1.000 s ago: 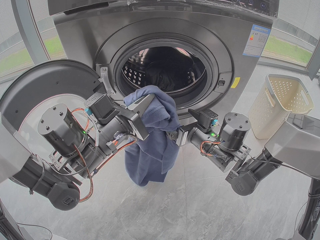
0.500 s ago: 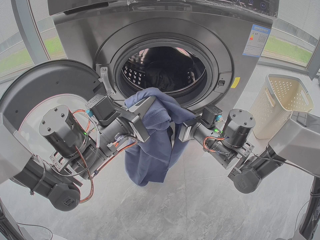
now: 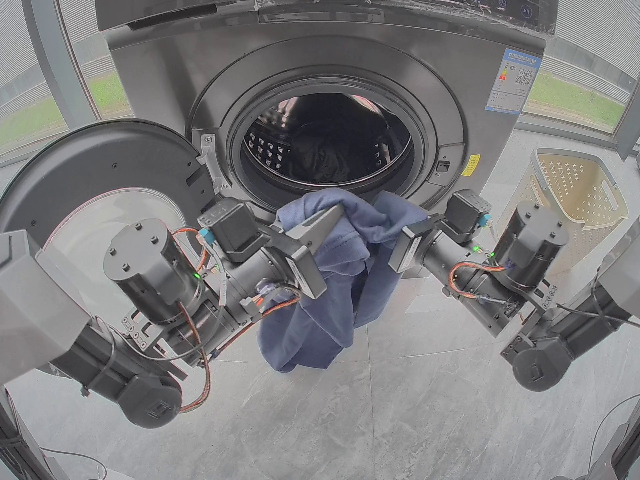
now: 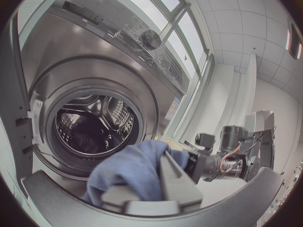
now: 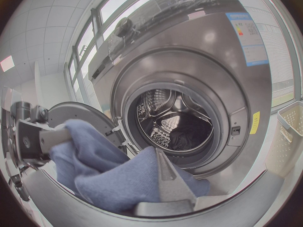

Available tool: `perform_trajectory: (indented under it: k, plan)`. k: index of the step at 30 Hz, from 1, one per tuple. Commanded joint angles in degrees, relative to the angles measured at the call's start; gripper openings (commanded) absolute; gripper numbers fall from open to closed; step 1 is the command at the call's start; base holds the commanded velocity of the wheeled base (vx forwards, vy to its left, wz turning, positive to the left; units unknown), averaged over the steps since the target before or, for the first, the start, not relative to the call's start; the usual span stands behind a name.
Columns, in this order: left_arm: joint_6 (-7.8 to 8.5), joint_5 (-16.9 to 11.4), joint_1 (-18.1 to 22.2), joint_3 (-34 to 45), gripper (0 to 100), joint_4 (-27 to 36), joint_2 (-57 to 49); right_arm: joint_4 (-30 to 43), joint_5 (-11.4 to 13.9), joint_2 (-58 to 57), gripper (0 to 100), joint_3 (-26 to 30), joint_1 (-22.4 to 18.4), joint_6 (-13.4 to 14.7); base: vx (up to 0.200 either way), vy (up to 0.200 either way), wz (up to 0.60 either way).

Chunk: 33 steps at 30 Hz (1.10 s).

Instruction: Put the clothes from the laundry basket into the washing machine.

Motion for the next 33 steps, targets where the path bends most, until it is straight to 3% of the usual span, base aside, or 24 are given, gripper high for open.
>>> perform_trajectory:
  k: [1, 17, 33]
  plan:
    - [-0.21, 0.0, -0.2, -0.9, 100, -0.1, 4.2, -0.6, 0.1, -5.3, 0, 2.2, 0.2, 0.1, 0.000, 0.000, 0.00]
    - [-0.82, 0.0, 4.5, -2.8, 100, -0.1, 16.1, 0.1, 0.1, -8.5, 0, 1.4, 0.3, 0.1, 0.000, 0.000, 0.00]
    - [-0.38, 0.1, 5.6, -3.3, 100, -0.2, 21.5, 1.7, -0.6, -5.6, 0, -3.4, -0.5, 0.2, 0.000, 0.000, 0.00]
